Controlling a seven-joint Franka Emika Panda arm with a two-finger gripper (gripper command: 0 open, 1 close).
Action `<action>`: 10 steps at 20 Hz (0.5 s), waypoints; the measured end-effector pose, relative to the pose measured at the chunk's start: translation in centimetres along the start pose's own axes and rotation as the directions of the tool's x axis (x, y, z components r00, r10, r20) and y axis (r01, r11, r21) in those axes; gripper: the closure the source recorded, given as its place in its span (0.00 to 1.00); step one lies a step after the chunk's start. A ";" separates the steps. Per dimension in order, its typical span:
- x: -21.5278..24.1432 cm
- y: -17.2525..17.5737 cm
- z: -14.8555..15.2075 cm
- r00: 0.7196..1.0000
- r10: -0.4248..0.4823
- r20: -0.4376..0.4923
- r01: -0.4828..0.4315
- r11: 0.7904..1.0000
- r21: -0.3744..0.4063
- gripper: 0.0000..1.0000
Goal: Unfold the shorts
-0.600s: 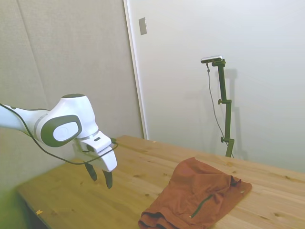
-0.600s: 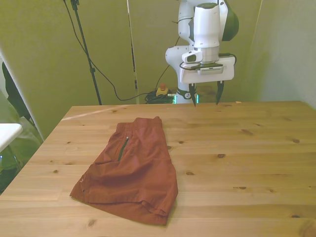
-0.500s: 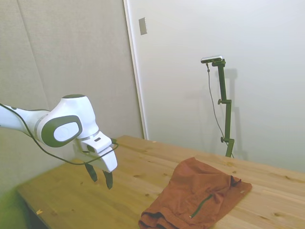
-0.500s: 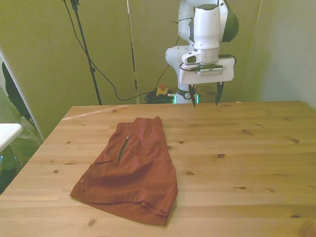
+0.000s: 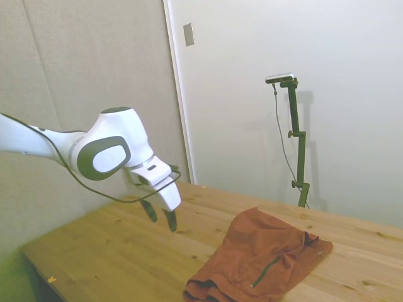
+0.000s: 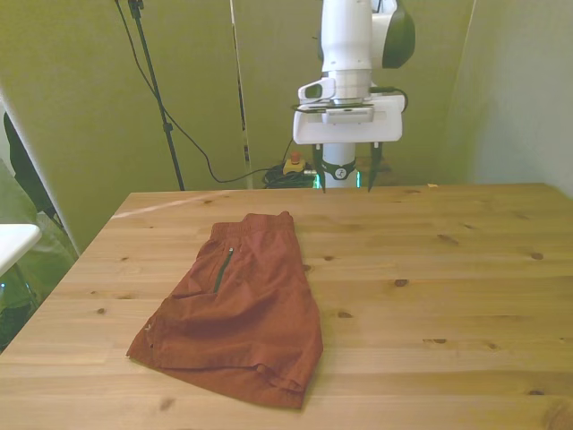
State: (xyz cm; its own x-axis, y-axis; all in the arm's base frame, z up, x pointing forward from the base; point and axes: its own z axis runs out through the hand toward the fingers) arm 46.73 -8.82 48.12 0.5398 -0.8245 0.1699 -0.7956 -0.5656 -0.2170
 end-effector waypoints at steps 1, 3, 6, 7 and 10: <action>2.0 0.2 -0.3 0.999 0.031 -0.016 -0.031 0.999 0.010 0.00; 6.4 0.9 -1.0 0.994 0.095 -0.053 -0.093 0.995 0.034 0.00; 12.7 2.0 -1.3 0.980 0.178 -0.086 -0.173 0.983 0.062 0.00; 14.6 2.2 -1.1 0.976 0.199 -0.087 -0.193 0.978 0.075 0.00; 20.3 2.8 0.1 0.959 0.266 -0.094 -0.256 0.961 0.106 0.00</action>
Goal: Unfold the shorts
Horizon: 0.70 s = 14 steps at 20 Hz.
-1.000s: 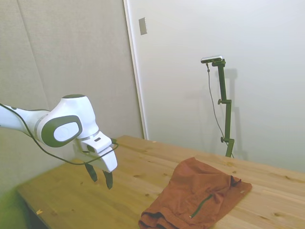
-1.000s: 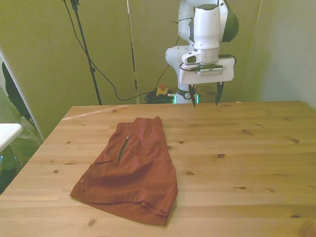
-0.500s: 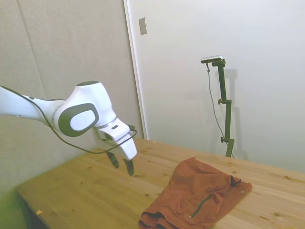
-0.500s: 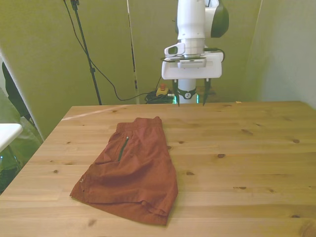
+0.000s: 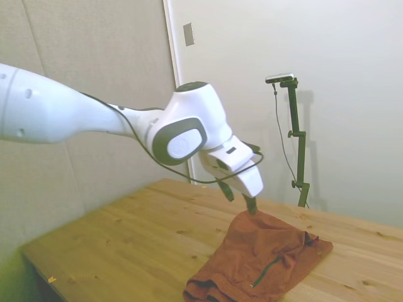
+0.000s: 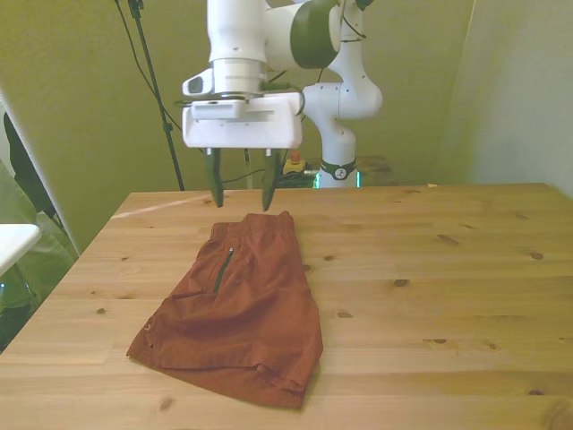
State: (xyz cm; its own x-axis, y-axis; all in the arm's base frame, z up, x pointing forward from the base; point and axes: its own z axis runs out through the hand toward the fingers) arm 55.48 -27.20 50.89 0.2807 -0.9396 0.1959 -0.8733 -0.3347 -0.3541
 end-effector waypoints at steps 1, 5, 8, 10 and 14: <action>1.7 -0.2 0.7 1.000 0.018 -0.006 -0.018 1.000 0.004 0.00; 7.3 -0.4 4.8 0.996 0.091 -0.011 -0.091 0.996 -0.007 0.00; 9.7 -0.8 8.2 0.993 0.117 -0.004 -0.117 0.993 -0.024 0.00; 10.6 -1.1 10.2 0.991 0.130 0.009 -0.130 0.991 -0.026 0.00; 11.2 -2.1 13.2 0.989 0.141 0.035 -0.140 0.989 -0.038 0.00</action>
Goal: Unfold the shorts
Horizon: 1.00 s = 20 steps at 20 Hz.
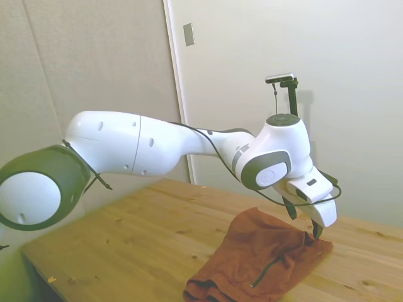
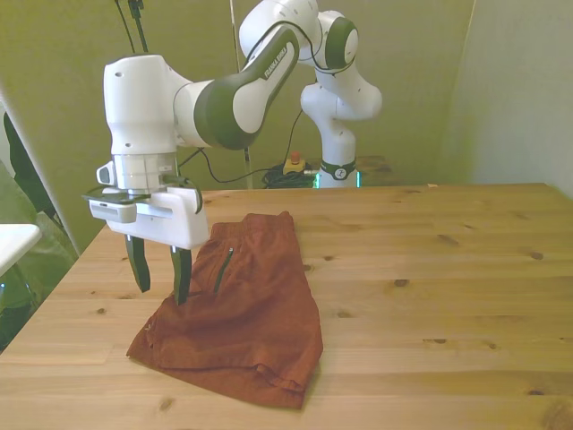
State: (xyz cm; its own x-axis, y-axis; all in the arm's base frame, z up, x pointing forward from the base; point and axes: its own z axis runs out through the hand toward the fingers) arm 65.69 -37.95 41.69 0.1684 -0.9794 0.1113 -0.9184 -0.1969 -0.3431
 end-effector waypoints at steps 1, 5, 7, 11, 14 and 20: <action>0.0 -0.2 0.6 1.000 0.001 0.003 -0.001 1.000 -0.002 0.00; -0.4 -0.7 2.8 0.999 -0.004 0.032 0.004 1.000 -0.010 1.00; -0.7 -0.9 3.6 0.999 -0.007 0.042 0.007 1.000 -0.013 1.00; -1.2 -1.0 4.5 0.998 -0.011 0.057 0.012 1.000 -0.018 1.00; -1.4 -0.9 4.9 0.998 -0.011 0.064 0.012 1.000 -0.020 1.00; -1.5 -0.8 5.2 0.997 -0.010 0.070 0.012 1.000 -0.022 1.00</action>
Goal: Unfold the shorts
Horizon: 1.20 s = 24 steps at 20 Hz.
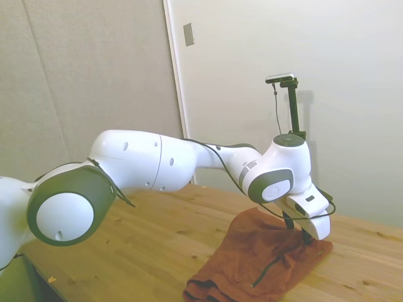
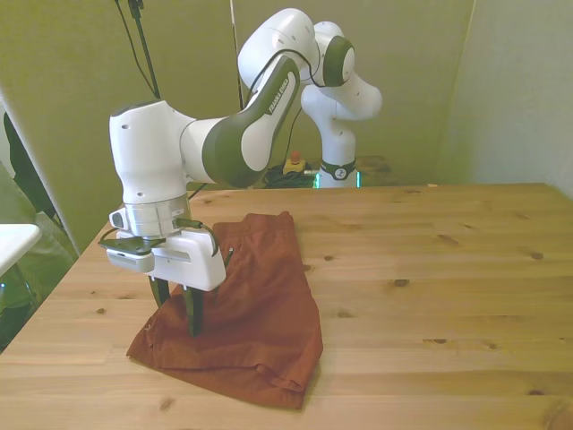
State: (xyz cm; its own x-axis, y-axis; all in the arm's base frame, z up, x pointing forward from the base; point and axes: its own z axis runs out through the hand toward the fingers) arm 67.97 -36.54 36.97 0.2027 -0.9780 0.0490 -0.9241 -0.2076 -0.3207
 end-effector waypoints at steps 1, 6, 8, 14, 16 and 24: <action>0.0 0.0 0.0 1.000 0.000 0.001 0.000 1.000 0.000 1.00; 0.1 0.1 -0.2 1.000 -0.021 0.001 0.021 1.000 0.004 1.00; 0.0 0.0 -0.3 0.999 -0.033 0.001 0.033 0.999 0.005 1.00; -1.1 -0.4 -1.8 0.996 -0.084 0.003 0.084 0.996 0.021 1.00; -2.3 -0.8 -3.0 0.994 -0.107 -0.001 0.107 0.994 0.034 1.00; -15.8 -4.8 -7.7 0.948 -0.311 -0.063 0.313 0.949 0.034 1.00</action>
State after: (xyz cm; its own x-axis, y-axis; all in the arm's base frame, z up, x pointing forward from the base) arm 66.71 -20.27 45.06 0.4590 -0.8643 0.2057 -0.8025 -0.5027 -0.3214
